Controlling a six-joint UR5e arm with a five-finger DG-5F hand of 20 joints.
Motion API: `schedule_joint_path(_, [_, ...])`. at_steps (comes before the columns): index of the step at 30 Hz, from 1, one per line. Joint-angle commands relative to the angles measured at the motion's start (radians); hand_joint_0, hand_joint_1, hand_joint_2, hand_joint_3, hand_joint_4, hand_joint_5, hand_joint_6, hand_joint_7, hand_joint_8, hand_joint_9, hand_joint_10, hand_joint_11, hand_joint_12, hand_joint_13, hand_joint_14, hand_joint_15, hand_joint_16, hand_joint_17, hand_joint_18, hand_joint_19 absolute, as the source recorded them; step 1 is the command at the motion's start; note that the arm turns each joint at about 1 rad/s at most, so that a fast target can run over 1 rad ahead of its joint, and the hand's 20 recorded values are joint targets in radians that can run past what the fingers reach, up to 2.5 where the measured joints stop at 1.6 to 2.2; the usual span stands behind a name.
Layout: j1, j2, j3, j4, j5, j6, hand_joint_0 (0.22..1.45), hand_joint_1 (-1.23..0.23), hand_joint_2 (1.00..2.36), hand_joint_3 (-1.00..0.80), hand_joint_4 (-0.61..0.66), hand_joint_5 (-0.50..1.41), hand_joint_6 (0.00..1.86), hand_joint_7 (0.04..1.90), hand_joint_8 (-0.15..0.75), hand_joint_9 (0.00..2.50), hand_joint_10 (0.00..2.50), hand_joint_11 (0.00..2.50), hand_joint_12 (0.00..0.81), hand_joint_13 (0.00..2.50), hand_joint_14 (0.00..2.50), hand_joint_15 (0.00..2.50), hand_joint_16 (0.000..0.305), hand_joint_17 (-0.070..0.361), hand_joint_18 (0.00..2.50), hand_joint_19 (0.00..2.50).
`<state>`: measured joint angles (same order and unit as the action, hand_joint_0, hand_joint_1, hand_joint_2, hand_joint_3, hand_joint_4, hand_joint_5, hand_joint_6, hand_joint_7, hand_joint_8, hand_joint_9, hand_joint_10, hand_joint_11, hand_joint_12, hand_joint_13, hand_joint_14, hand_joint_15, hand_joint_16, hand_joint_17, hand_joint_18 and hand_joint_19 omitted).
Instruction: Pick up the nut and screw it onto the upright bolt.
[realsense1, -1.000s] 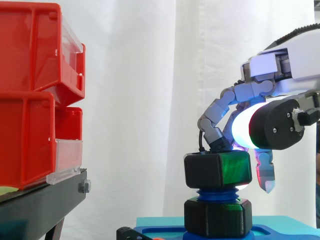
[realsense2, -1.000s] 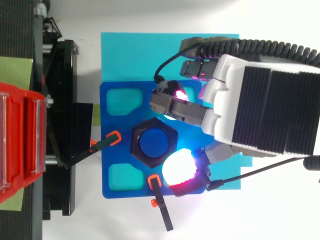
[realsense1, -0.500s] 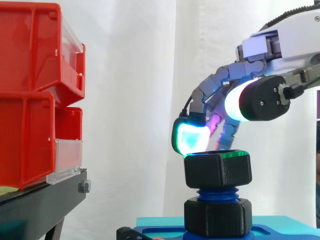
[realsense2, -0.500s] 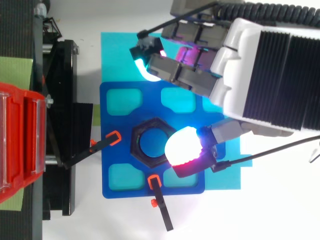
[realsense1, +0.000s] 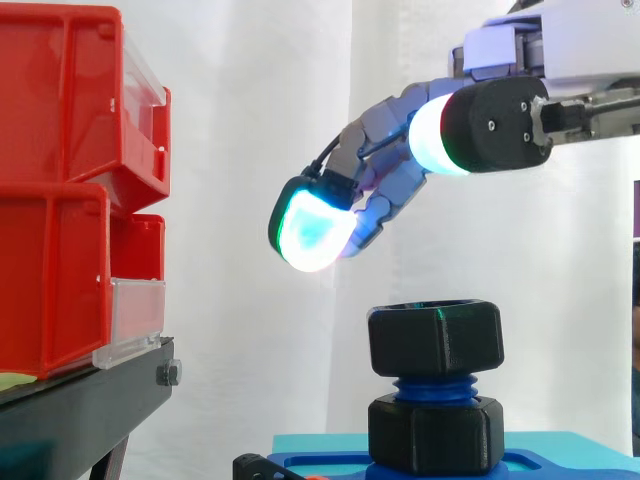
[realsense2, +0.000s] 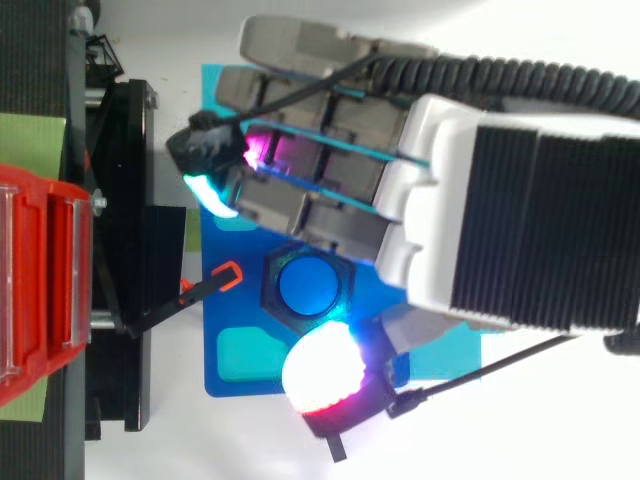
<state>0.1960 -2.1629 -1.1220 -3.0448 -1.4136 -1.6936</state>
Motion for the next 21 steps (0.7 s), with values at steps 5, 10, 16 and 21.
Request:
schedule_joint_path(5, [0.022, -0.005, -0.036, 0.075, 0.002, 0.025, 0.5, -0.02, 1.0, -0.5, 0.2, -0.15, 0.5, 0.64, 0.217, 0.54, 0.0, 0.0, 0.314, 0.34, 0.0, 0.0, 0.037, 0.083, 0.02, 0.0])
schedule_joint_path(10, [0.031, -0.005, -0.036, 0.05, 0.002, 0.038, 0.51, -0.02, 1.0, -0.5, 0.21, -0.13, 0.5, 0.71, 0.226, 0.55, 0.0, 0.0, 0.318, 0.36, 0.0, 0.0, 0.037, 0.083, 0.02, 0.0])
schedule_joint_path(16, [0.033, -0.003, -0.036, 0.018, 0.002, 0.045, 0.51, -0.03, 1.0, -0.5, 0.22, -0.11, 0.5, 0.77, 0.237, 0.57, 0.0, 0.0, 0.321, 0.38, 0.0, 0.0, 0.037, 0.082, 0.04, 0.0])
schedule_joint_path(21, [0.033, -0.005, -0.036, -0.003, 0.002, 0.045, 0.52, -0.06, 1.0, -0.5, 0.23, -0.1, 0.5, 0.8, 0.24, 0.58, 0.0, 0.0, 0.317, 0.4, 0.0, 0.0, 0.036, 0.082, 0.06, 0.0])
